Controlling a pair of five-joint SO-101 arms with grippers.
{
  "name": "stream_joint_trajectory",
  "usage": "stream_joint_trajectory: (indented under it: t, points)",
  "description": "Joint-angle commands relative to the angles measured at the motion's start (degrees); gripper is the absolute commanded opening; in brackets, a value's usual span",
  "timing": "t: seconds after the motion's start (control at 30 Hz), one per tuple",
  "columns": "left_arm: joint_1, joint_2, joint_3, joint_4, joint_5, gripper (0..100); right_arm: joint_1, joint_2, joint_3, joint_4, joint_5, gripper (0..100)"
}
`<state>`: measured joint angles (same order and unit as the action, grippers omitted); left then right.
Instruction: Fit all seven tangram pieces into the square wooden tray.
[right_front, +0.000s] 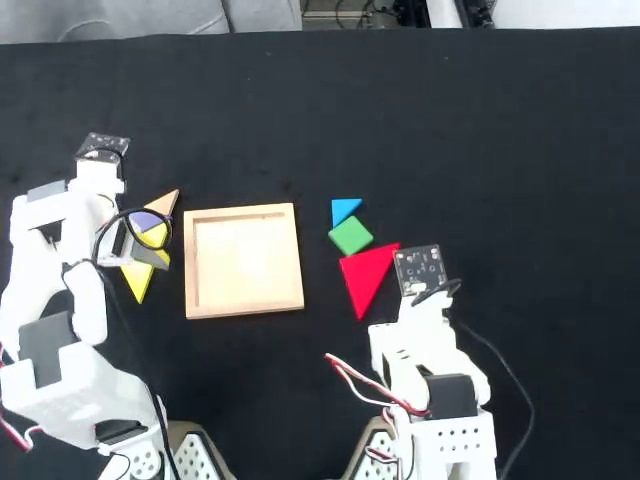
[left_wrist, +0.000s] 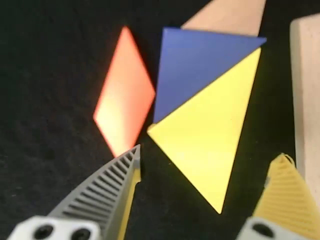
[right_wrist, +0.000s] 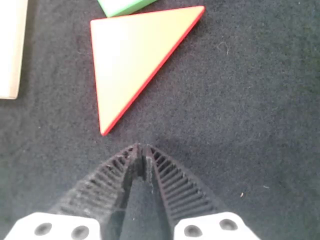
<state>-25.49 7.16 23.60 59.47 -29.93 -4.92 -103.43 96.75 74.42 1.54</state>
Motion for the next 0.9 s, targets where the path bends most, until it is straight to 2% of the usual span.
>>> stream_joint_trajectory:
  t: [0.0, 0.2, 0.4, 0.6, 0.87]
  points:
    - [-0.1, 4.5, -5.0, -1.5, 0.5, 38, 1.0, -4.9, -0.1, 0.4, -0.2, 1.2]
    - [-0.7, 12.7, -12.3, -1.1, 0.6, 38, 1.0, -4.9, -0.1, 0.4, -0.2, 1.2]
    - [0.4, 13.6, -13.1, -0.9, 0.2, 38, 1.0, -4.9, -0.1, 0.4, -0.2, 1.2]
    - [1.7, 13.8, -14.3, 4.3, 0.1, 38, 1.0, -4.9, -0.1, 0.4, -0.1, 1.2]
    - [3.2, 14.3, -14.5, 3.7, 0.4, 29, 1.0, -4.9, -0.1, 0.4, -0.1, 1.2]
